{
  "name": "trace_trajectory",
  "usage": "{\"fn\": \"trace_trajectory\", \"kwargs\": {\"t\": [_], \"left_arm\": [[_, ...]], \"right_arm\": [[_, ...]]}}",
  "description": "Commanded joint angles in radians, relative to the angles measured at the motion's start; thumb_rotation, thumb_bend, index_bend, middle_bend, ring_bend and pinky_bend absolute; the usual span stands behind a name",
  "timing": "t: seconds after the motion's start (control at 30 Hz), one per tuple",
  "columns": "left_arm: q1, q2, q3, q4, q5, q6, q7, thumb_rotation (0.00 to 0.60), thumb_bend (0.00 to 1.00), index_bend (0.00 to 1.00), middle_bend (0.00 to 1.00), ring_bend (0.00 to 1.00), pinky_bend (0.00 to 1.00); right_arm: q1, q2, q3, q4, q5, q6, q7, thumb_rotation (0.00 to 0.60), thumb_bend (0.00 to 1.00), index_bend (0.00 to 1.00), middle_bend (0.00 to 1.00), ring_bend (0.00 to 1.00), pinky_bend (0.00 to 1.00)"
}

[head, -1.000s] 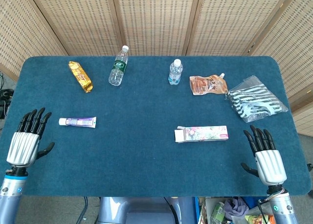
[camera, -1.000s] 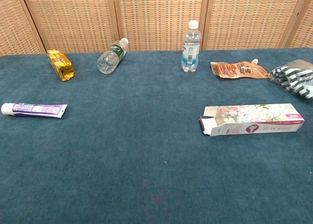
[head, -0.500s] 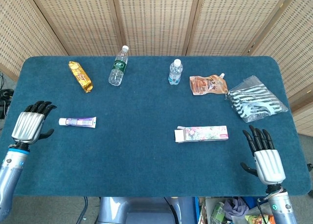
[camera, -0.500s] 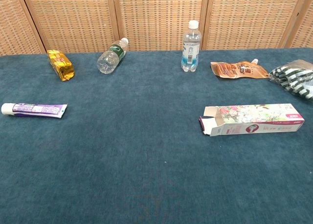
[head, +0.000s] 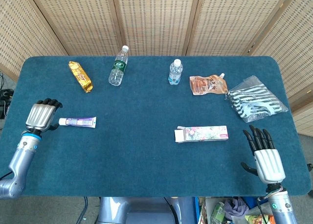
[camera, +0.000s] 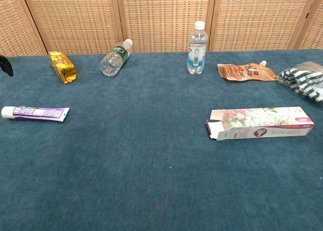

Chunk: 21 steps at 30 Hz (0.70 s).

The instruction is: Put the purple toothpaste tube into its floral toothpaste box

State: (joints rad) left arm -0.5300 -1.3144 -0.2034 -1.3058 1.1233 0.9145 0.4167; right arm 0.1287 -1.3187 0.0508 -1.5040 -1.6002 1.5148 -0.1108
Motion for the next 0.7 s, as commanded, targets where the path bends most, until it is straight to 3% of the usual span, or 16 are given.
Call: {"fn": "trace_trajectory", "kwargs": {"t": [0.03,0.7], "left_arm": [[-0.026,-0.027,0.005,0.031,-0.045,-0.032,0.026,0.6,0.24,0.32,0.28,0.21,0.28],[-0.101,-0.124,0.058,0.147,-0.168,-0.11,0.116,0.6,0.24,0.37,0.31,0.23,0.3]], "right_arm": [[0.001,-0.001,0.0,0.002,0.002,-0.002,-0.001,0.6,0.0,0.0,0.0,0.0,0.0],[0.005,-0.009,-0.001,0.01,0.011,-0.014,-0.006,0.6,0.0,0.0,0.0,0.0,0.0]]}}
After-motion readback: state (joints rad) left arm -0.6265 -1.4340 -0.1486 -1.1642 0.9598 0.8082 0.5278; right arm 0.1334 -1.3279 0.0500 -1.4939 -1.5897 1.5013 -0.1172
